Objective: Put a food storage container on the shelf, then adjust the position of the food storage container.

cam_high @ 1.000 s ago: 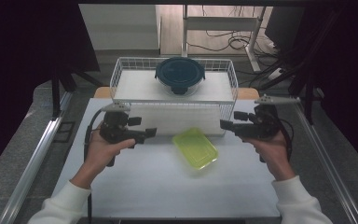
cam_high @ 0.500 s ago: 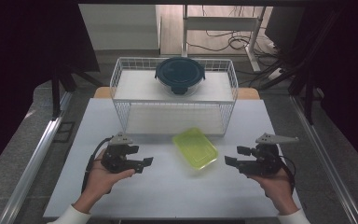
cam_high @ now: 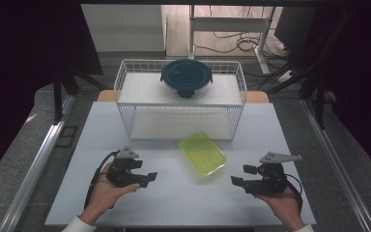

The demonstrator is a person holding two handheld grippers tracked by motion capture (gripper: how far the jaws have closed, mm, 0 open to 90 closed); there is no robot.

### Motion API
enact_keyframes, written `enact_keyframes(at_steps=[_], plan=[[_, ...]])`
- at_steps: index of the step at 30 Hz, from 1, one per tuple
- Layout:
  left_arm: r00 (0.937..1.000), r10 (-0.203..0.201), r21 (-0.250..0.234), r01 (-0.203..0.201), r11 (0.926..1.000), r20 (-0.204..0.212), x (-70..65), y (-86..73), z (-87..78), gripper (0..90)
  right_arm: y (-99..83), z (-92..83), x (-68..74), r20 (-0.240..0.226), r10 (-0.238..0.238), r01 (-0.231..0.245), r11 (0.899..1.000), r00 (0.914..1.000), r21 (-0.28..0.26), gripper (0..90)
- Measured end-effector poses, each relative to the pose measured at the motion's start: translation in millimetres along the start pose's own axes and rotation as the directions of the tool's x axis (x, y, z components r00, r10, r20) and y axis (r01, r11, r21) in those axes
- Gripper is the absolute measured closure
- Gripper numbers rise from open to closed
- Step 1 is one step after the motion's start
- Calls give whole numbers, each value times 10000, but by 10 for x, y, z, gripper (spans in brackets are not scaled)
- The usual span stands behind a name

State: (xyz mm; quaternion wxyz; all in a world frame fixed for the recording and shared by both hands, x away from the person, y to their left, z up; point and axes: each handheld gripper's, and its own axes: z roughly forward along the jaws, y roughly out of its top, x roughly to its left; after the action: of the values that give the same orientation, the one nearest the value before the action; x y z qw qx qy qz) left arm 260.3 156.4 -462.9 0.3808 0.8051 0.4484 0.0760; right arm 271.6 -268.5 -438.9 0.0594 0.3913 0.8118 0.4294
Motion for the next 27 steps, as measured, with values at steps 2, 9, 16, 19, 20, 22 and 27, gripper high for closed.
enact_keyframes(at_steps=[2,9,16,19,20,22,27], plan=[[10000,-52,-10,53,10000,20,13,-2,-4,273,-9,10,-11,22,16,-16,10000,10000,18,286],[9999,-105,-67,105,9999,-97,30,-15,-10,258,-16,43,-19,52,29,-30,9999,10000,131,287],[9999,-64,-225,62,9997,-89,0,36,4,261,-21,51,-48,40,206,-207,9996,9998,198,287],[9999,-39,-231,37,9997,-103,-3,55,26,264,-28,48,-54,56,230,-231,9995,9997,202,287],[9999,-11,-213,8,9998,-115,-2,63,36,265,-30,47,-52,65,236,-237,9995,9997,200,286],[9999,22,-188,-24,9998,-103,-6,82,62,267,-33,43,-51,74,229,-231,9995,9997,227,287],[9999,122,-41,-122,9999,-101,-23,75,98,264,-23,56,-72,145,221,-225,9993,9997,304,325]])
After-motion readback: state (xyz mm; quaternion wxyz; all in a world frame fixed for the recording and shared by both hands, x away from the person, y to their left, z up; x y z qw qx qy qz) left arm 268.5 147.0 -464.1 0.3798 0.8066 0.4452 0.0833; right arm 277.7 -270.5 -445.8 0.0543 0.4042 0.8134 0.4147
